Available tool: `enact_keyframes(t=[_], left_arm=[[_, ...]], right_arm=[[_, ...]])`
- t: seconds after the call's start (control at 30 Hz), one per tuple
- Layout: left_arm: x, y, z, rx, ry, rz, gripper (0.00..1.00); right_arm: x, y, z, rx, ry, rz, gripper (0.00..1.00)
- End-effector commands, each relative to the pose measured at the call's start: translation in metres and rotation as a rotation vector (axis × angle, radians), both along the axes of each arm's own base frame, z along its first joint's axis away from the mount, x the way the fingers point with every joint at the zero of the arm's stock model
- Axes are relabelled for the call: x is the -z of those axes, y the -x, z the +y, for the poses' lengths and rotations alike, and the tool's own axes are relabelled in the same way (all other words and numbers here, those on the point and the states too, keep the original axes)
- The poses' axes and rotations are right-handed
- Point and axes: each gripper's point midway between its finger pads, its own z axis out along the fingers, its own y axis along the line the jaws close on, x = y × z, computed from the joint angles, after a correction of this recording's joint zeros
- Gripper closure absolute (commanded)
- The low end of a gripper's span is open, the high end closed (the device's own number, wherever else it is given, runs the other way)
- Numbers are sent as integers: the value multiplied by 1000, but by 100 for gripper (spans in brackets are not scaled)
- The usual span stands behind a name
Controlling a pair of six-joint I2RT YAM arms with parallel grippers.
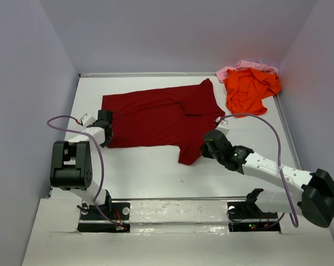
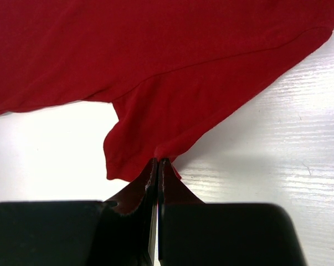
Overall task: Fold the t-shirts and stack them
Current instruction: Fold the tshirt
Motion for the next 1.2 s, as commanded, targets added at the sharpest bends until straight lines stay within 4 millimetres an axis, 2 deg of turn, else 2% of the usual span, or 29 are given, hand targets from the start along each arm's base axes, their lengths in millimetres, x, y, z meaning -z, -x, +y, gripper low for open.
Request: enact_keyframes(t=[0.0, 0.07, 0.1, 0.2, 0.4, 0.57, 0.6, 0.77, 0.9, 1.0, 1.17], left_arm=[[6, 22, -15, 57, 81, 42, 100], [-2, 21, -19, 91, 98, 10, 100], [-16, 18, -21, 104, 100, -35, 100], [-36, 11, -27, 175, 111, -77, 100], [-66, -3, -34, 274, 103, -113, 100], [-78, -7, -29, 308, 61, -121, 100], [-82, -9, -29, 311, 55, -135, 100], [-95, -14, -30, 334, 47, -164, 100], [-107, -17, -26, 338, 29, -193, 100], [-118, -20, -21, 328, 11, -214, 100], [-130, -27, -16, 302, 3, -242, 100]], right_arm=[[-21, -8, 2, -5, -28, -79, 100], [-29, -10, -4, 9, -16, -111, 100], [-32, -11, -6, 7, -1, -128, 100], [-44, -19, -14, 33, 36, -179, 100], [-58, -36, -19, 80, 119, -225, 100], [-78, -54, -39, 188, 217, -293, 100], [-82, -61, -51, 224, 242, -301, 100], [-102, -85, -78, 326, 286, -324, 100], [-102, -101, -93, 381, 298, -312, 100], [-108, -116, -99, 410, 326, -322, 100], [-115, -135, -97, 429, 365, -343, 100]])
